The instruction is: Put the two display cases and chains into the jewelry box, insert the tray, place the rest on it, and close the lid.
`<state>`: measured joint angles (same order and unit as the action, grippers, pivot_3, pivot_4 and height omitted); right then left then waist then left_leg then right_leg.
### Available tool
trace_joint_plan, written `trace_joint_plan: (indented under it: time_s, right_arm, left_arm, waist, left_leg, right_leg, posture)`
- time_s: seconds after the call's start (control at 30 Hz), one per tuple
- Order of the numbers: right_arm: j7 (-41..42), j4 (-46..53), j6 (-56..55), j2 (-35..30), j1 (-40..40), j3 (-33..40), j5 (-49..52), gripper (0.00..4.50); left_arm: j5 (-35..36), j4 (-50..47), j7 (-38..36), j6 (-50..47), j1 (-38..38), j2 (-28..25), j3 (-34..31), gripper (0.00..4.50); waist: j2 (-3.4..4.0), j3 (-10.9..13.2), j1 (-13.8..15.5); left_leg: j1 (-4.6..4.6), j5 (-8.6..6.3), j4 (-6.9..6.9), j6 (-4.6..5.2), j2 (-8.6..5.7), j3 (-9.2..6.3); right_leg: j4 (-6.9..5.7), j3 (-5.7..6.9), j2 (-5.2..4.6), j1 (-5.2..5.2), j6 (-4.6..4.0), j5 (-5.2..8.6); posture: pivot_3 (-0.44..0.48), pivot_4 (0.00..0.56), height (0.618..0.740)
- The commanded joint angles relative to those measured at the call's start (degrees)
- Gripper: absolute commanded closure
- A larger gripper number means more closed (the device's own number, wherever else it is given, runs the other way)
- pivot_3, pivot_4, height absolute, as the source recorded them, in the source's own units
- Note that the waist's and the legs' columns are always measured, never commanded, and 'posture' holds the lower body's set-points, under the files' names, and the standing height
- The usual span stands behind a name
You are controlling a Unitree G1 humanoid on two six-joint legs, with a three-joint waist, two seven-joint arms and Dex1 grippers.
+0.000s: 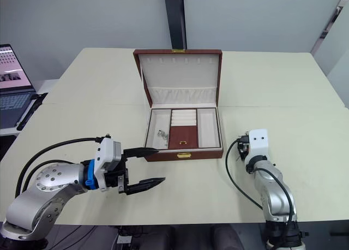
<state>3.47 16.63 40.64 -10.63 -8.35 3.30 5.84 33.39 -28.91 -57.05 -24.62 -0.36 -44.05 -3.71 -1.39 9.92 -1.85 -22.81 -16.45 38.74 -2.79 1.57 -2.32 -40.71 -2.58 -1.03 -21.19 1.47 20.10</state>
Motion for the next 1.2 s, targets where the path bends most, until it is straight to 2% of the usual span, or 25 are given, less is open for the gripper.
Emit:
trace_joint_plan:
  time_s: [0.03, 0.27, 0.43, 0.67, 0.9, 1.2]
  right_arm:
    - [-0.6, -1.6, 3.0, 0.7, 0.6, 2.5, 1.0, 2.91]
    - [-0.1, -0.5, 3.8, 1.0, 0.3, 3.9, 1.8, 4.49]
    - [1.7, 1.1, 2.2, 0.0, 0.6, 4.0, 2.7, 4.49]
    - [10.7, 7.8, -0.9, -3.6, 0.4, 4.1, 8.1, 4.49]
    - [11.7, 11.2, 4.1, -4.4, -4.6, 4.6, 13.0, 4.49]
    - [9.0, 11.1, 9.3, 0.7, -16.8, 1.9, 16.8, 4.49]
  left_arm:
    - [0.1, -1.6, 0.1, 0.7, 0.0, 0.3, 0.1, 0.00]
    - [0.3, -1.8, 0.6, 0.3, -0.2, 0.7, 0.1, 0.00]
    - [0.4, -1.9, 1.3, 0.1, -1.2, 1.5, 0.6, 0.00]
    - [0.6, -1.1, 1.8, 0.1, -1.4, 2.0, 0.3, 0.00]
    - [0.2, -0.8, 3.0, 0.5, -0.4, 2.3, -0.3, 0.00]
    - [0.3, -3.2, 7.0, 1.3, 5.2, 3.5, -3.8, 0.00]
  waist:
    - [-0.04, 0.0, 0.0]
    - [-0.03, 0.0, 0.0]
    - [-0.02, 0.0, 0.0]
    - [0.18, 0.1, -0.1]
    - [0.19, 0.1, -0.3]
    - [0.21, 0.1, -0.7]
  left_leg:
    - [0.00, 0.00, 0.00, 0.00, 0.00, -0.01]
    - [0.00, 0.00, -0.01, 0.00, 0.02, -0.03]
    - [-0.02, 0.00, -0.01, 0.01, 0.01, -0.04]
    - [-0.04, 0.00, -0.01, 0.01, 0.00, 0.01]
    - [-0.04, 0.00, -0.01, 0.01, 0.05, -0.02]
    - [-0.08, 0.00, -0.02, 0.01, 0.08, -0.10]
  right_leg:
    - [0.00, 0.00, 0.00, 0.00, 0.00, 0.00]
    - [0.00, 0.00, 0.00, -0.01, 0.00, 0.00]
    - [0.01, 0.01, 0.00, -0.01, 0.00, 0.00]
    - [-0.01, 0.00, 0.01, -0.07, 0.00, 0.00]
    - [-0.04, 0.00, 0.05, -0.09, 0.00, 0.00]
    - [-0.07, -0.01, 0.05, -0.15, 0.00, 0.00]
  posture:
    - [0.000, 0.150, 0.740]
    - [0.000, 0.150, 0.740]
    - [0.000, 0.150, 0.740]
    - [0.000, 0.150, 0.740]
    - [0.000, 0.150, 0.740]
    - [0.000, 0.150, 0.740]
